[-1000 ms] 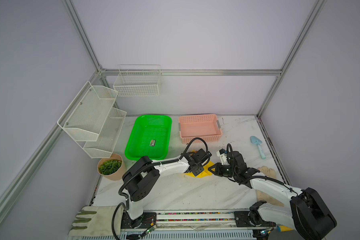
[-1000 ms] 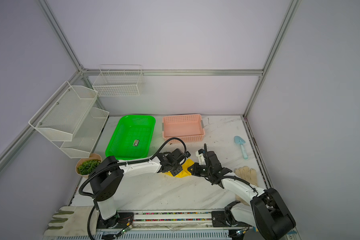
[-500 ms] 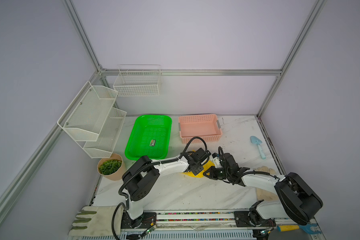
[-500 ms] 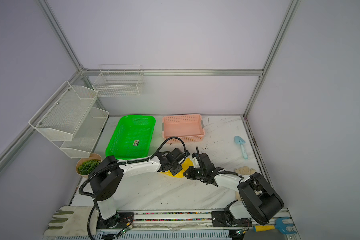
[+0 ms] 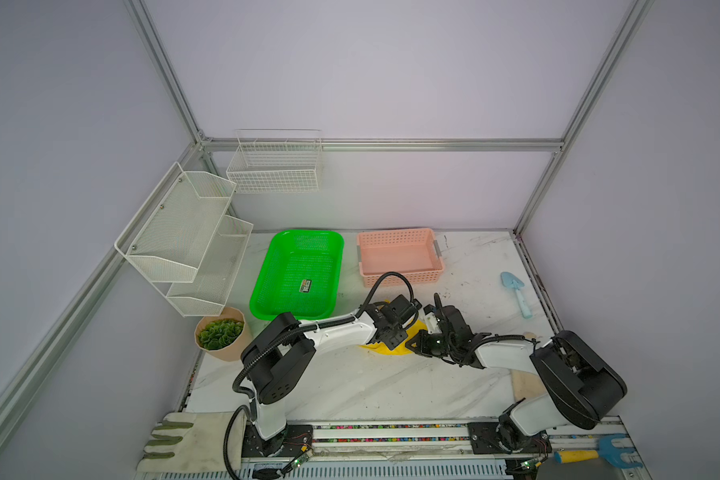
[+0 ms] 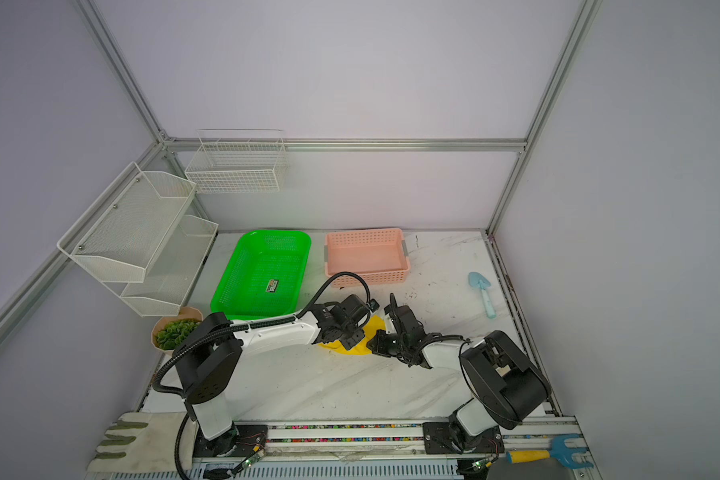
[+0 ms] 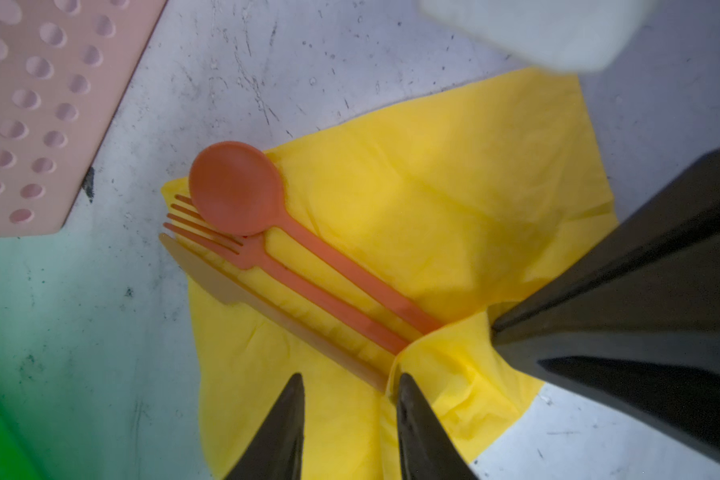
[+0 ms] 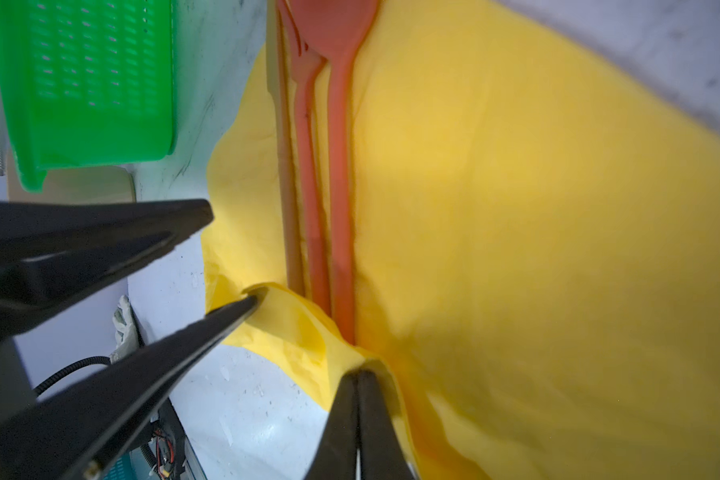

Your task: Place the utensils on the paper napkin and roll it up

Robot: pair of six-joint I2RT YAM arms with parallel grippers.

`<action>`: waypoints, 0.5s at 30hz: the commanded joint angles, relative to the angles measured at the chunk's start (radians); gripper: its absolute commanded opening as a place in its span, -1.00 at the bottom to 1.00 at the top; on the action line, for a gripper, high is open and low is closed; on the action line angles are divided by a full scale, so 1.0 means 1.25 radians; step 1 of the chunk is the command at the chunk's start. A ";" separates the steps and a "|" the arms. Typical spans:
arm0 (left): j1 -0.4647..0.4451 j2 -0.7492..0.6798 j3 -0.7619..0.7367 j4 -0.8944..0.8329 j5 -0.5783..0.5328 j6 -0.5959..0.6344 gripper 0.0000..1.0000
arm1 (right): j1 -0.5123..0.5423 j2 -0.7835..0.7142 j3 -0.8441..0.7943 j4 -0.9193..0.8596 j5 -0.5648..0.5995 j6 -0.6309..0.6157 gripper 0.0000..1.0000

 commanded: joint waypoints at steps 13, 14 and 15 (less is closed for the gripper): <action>0.014 -0.228 -0.124 0.125 0.205 -0.236 0.03 | 0.002 0.002 0.014 0.005 0.015 0.011 -0.85; 0.013 -0.226 -0.135 0.138 0.221 -0.249 0.00 | 0.002 0.002 0.015 0.004 0.014 0.010 -0.85; 0.014 -0.224 -0.149 0.151 0.234 -0.260 -0.01 | 0.003 0.002 0.016 0.007 0.013 0.012 -0.85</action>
